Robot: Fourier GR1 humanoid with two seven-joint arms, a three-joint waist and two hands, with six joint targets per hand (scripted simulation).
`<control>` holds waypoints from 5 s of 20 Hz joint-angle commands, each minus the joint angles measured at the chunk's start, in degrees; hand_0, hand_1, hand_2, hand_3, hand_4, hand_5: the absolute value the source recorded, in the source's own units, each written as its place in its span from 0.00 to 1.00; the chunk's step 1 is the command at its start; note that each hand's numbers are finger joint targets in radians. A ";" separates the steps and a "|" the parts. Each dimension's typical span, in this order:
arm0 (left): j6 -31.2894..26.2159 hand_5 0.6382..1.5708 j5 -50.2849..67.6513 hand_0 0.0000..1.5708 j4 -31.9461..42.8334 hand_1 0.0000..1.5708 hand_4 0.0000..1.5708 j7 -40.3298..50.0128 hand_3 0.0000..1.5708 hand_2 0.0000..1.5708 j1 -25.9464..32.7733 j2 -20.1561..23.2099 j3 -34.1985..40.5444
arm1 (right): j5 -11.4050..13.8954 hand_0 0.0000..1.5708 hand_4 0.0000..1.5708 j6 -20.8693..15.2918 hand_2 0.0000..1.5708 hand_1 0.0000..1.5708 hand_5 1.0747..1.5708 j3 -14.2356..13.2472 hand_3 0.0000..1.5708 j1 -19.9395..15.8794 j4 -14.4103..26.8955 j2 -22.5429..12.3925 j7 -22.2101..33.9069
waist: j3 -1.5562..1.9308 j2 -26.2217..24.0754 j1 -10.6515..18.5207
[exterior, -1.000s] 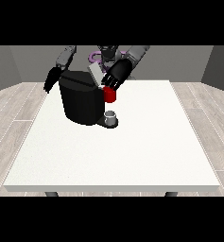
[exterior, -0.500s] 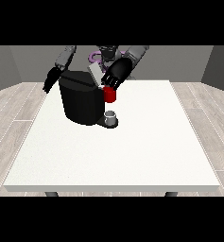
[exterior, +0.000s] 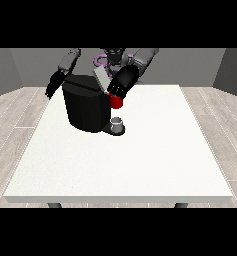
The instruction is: Insert the coffee pod into the coffee machine and close the lid
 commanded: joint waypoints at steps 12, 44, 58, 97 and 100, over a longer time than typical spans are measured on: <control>4.41 1.00 0.39 0.78 0.70 0.78 0.00 -3.47 0.60 0.76 -2.42 0.38 2.67 | 0.85 0.00 0.00 -1.50 0.00 0.00 1.00 1.28 0.00 -0.66 -0.01 1.94 -0.56 | -0.03 2.79 -0.99; 5.55 1.00 -4.25 0.00 0.21 0.00 0.00 -6.06 0.10 0.00 1.16 1.65 0.86 | 1.44 0.00 0.10 -3.53 0.00 0.00 1.00 -1.20 0.00 2.65 4.14 1.02 -2.94 | 0.01 -1.44 3.65; 5.58 1.00 17.95 0.00 -3.23 0.00 0.30 -10.15 0.00 0.00 23.08 -21.82 13.75 | -2.48 0.00 0.00 -0.78 0.00 0.00 1.00 -6.71 0.00 17.04 12.74 -1.34 -6.84 | -0.16 -21.68 18.93; 1.92 1.00 38.62 0.00 -30.95 0.00 0.19 -0.99 0.00 0.00 52.69 -25.85 4.67 | -13.42 0.00 0.11 10.28 0.00 0.00 1.00 -10.05 0.00 -3.95 9.93 -6.77 6.50 | -0.02 -22.86 29.71; 3.98 1.00 39.68 0.00 -35.84 0.00 0.22 0.30 0.00 0.00 56.81 -26.98 1.69 | -14.39 0.00 0.04 11.63 0.00 0.00 1.00 -10.36 0.00 -5.97 11.83 -7.89 5.44 | -0.02 -22.04 29.92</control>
